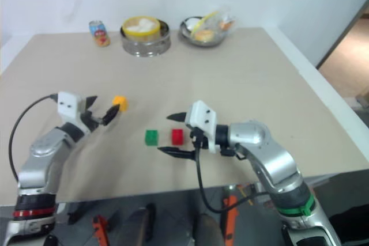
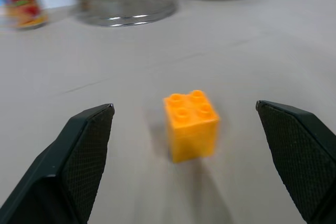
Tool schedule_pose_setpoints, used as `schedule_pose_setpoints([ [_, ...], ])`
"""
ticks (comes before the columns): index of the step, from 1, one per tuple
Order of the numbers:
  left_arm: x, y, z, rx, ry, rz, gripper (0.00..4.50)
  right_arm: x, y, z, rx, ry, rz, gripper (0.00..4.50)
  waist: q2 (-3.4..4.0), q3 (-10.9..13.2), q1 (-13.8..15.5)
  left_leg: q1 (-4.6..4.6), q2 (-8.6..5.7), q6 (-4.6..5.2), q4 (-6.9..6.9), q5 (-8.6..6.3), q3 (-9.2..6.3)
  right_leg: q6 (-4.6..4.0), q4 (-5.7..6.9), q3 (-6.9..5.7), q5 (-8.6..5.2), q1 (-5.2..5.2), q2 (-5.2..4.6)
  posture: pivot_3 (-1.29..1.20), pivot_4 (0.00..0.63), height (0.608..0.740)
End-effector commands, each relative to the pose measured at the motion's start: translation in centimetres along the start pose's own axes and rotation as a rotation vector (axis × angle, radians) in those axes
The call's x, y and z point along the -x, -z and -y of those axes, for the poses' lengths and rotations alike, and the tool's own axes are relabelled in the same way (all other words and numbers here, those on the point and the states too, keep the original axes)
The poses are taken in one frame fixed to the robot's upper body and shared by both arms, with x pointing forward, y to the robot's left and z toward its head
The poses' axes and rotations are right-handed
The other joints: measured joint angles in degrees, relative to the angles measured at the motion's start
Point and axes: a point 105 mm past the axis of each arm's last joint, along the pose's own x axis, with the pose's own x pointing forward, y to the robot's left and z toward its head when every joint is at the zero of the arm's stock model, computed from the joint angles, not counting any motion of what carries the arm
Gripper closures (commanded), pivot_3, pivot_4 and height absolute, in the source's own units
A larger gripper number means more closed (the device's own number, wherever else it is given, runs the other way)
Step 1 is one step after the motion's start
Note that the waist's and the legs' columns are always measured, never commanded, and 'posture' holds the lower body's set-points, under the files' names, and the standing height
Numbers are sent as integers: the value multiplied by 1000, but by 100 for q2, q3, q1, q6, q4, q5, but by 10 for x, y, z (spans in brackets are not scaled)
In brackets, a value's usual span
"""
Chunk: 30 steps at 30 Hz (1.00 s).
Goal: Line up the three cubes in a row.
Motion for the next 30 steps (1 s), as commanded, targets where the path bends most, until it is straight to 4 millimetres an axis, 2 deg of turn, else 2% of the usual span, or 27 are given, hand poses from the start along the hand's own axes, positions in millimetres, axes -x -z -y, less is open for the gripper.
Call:
schedule_pose_setpoints([
  [1,-7,-11,0,-25,-93,46,24,1,-12,7,32,23,50,0,-1,0,1,0,3,0,0,0,4,0,0,1,1,-1,2,0,150,740],
  [7,-15,1,13,-30,-80,11,24,-1,-19,27,-32,155,140,0,-1,-1,4,1,22,3,2,3,16,-3,0,12,2,-6,26,0,150,740],
  [10,-17,5,12,-30,-83,2,24,-2,-22,39,-86,230,185,0,-1,0,4,1,26,3,2,3,20,-4,0,17,2,-9,30,0,150,740],
  [18,-28,11,4,-7,-75,-17,24,-4,-25,46,-115,280,210,0,-1,-1,5,1,28,2,3,3,26,-8,0,21,6,-10,31,0,150,740],
  [21,-31,11,4,0,-64,-20,806,-4,-24,47,-112,291,207,0,-1,-1,4,0,29,2,3,3,27,-9,0,21,7,-12,31,0,150,740],
  [28,-36,9,6,-3,-44,-13,3197,-5,-21,47,-106,298,197,0,-1,-1,4,0,30,2,3,3,30,-9,0,22,7,-13,31,0,150,740],
  [30,-36,9,7,-5,-27,-21,3193,-4,-20,46,-102,295,192,0,-1,-1,4,0,31,2,3,3,30,-9,0,22,7,-12,31,0,150,740],
])
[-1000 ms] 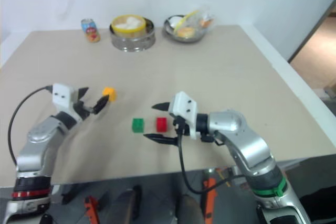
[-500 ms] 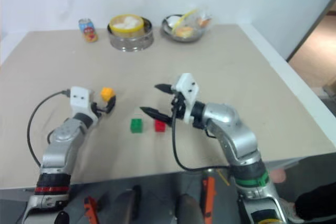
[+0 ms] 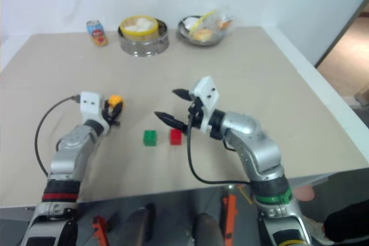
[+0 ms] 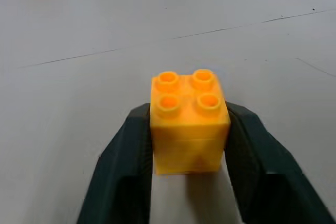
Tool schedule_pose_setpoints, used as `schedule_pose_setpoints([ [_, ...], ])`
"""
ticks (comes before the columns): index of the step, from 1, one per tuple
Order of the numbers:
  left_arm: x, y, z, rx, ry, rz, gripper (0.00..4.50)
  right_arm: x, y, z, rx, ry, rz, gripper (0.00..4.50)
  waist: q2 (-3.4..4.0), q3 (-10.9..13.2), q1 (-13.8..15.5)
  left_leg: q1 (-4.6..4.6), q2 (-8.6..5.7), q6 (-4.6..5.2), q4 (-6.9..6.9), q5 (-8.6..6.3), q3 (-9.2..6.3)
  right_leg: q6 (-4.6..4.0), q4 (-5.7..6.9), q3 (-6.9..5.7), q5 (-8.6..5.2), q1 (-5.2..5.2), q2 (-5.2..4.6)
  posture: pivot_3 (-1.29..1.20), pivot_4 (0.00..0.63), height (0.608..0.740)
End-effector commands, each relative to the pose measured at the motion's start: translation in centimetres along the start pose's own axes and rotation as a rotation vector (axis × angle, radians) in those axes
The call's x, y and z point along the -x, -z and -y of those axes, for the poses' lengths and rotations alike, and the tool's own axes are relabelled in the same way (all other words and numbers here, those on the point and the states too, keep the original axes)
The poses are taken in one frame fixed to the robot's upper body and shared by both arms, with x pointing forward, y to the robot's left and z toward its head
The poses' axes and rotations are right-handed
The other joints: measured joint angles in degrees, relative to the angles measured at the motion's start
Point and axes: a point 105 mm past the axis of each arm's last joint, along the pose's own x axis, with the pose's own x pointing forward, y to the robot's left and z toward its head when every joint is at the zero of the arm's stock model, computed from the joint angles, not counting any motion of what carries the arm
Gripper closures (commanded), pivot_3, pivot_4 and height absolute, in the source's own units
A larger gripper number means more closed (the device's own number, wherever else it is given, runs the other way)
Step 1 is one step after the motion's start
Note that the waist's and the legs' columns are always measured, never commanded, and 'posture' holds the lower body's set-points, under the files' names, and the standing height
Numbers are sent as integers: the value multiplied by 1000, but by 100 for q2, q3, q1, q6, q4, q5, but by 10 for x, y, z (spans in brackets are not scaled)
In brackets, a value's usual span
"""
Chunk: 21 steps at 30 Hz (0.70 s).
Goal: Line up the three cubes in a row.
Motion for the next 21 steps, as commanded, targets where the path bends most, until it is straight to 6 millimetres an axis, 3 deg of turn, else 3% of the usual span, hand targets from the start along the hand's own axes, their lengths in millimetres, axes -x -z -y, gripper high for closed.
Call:
schedule_pose_setpoints([
  [1,0,-19,-1,-13,35,59,3193,2,-9,1,41,1,25,0,0,0,-1,0,0,0,0,0,0,0,0,0,0,0,0,0,150,740],
  [3,4,-23,1,-10,90,74,3193,3,-8,0,54,-8,16,0,0,0,-1,0,0,0,0,0,0,0,0,0,0,0,0,0,150,740],
  [7,33,-32,22,-108,445,101,3193,6,-7,-5,85,-55,-11,0,1,1,-32,0,4,-2,-1,-1,7,-3,0,6,-1,-5,0,0,150,740],
  [14,81,-26,11,-231,858,-27,3193,11,-6,-7,105,-105,-46,0,5,2,-40,0,15,-9,-9,-6,14,-16,-1,10,-5,-22,1,0,150,740],
  [21,97,-18,3,-298,1063,-121,3193,11,-16,-18,95,-161,-46,0,5,2,-35,-6,16,-11,-12,-9,57,-17,-5,-42,-4,-56,-74,0,150,740],
])
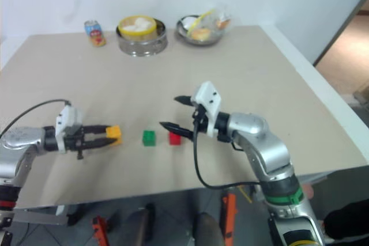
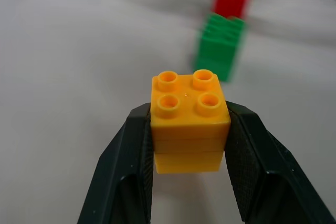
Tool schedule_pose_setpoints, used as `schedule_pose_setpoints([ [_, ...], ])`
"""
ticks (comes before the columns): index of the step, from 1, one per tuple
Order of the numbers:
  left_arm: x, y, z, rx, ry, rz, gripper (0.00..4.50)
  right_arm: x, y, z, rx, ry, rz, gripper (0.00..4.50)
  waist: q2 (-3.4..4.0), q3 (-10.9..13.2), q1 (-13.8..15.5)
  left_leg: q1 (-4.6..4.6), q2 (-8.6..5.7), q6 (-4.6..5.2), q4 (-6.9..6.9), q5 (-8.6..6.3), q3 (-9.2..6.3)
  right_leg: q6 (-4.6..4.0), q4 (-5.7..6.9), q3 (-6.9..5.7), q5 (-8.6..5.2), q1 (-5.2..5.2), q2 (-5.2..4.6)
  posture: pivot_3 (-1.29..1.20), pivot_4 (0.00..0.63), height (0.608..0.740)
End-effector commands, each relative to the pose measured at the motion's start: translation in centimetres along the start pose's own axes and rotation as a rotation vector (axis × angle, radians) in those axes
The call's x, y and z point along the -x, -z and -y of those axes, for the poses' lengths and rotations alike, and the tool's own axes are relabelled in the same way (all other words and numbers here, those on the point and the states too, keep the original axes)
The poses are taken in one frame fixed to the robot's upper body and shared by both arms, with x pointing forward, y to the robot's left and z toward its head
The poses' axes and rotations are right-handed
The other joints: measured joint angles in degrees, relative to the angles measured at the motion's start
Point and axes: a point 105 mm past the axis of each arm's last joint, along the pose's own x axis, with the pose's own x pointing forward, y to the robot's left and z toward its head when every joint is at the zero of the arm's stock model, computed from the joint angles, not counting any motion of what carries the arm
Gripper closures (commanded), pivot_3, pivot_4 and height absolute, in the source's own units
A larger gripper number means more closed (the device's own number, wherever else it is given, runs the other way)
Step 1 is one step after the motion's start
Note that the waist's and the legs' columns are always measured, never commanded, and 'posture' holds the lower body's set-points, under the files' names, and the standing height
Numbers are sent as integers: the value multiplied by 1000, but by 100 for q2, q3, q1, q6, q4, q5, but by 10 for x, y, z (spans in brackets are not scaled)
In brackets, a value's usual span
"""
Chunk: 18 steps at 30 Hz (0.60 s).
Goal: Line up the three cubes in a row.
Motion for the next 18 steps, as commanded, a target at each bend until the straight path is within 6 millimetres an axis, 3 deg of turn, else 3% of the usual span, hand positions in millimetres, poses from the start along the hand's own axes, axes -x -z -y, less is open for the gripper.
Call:
schedule_pose_setpoints([
  [1,4,-6,-1,-60,58,0,3193,2,-20,-8,54,-37,37,0,0,0,0,-1,0,0,0,0,5,1,0,0,1,-4,-2,0,150,740],
  [13,-10,1,-4,-150,76,30,3193,19,-14,-41,10,-270,-57,0,-1,0,1,-10,21,9,-4,-2,22,3,2,-5,2,0,14,0,150,740],
  [18,-10,3,-5,-168,73,22,3193,21,-6,-44,25,-288,-82,0,-1,0,0,-9,24,6,-2,-4,24,0,2,-6,4,-3,13,0,150,740],
])
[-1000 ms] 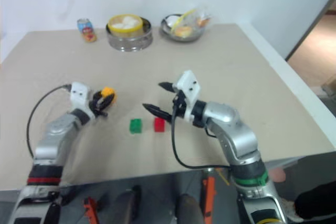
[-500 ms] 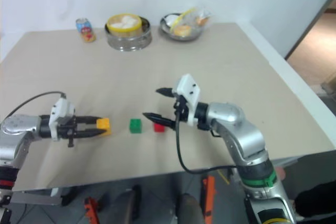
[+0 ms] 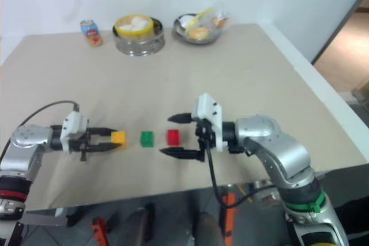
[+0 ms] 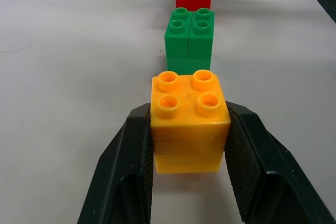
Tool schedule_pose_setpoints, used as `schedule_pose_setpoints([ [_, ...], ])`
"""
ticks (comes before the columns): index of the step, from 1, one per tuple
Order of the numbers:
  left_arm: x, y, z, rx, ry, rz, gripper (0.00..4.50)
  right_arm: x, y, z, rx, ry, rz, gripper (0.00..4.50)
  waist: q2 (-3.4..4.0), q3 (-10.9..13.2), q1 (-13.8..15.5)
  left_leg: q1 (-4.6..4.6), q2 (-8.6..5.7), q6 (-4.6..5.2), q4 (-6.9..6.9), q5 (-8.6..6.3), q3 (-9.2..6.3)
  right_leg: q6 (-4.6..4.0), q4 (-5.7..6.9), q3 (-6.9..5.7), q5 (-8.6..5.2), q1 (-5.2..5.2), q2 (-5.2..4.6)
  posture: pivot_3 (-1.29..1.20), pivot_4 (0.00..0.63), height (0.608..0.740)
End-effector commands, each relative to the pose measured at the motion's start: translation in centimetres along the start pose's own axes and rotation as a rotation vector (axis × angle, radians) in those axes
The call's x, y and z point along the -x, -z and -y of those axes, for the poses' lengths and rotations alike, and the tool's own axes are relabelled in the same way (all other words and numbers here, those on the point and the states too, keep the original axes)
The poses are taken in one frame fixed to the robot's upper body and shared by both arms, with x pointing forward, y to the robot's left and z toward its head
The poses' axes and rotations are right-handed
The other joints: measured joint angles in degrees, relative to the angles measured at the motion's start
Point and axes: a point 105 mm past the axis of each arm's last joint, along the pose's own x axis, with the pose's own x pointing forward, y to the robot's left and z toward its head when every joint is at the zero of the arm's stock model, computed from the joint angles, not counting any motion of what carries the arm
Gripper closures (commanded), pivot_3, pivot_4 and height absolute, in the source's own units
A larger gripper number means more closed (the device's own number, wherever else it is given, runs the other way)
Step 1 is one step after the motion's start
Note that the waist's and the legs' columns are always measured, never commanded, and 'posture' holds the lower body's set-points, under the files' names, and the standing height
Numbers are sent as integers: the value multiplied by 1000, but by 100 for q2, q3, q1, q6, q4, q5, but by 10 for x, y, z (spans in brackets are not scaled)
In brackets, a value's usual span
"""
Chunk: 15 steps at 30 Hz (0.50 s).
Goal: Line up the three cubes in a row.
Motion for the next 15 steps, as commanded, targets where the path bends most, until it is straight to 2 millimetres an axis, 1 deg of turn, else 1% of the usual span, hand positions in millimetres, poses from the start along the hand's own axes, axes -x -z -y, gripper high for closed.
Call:
schedule_pose_setpoints([
  [1,1,-5,-5,-40,-3,0,3193,-1,-6,-6,69,-28,3,0,0,0,0,0,0,0,0,0,0,0,0,0,0,0,0,0,150,740],
  [15,1,2,-6,-42,33,-45,3193,-2,-1,-6,84,-25,-6,0,-1,0,1,0,0,1,2,1,3,1,0,-1,4,-1,0,0,150,740],
])
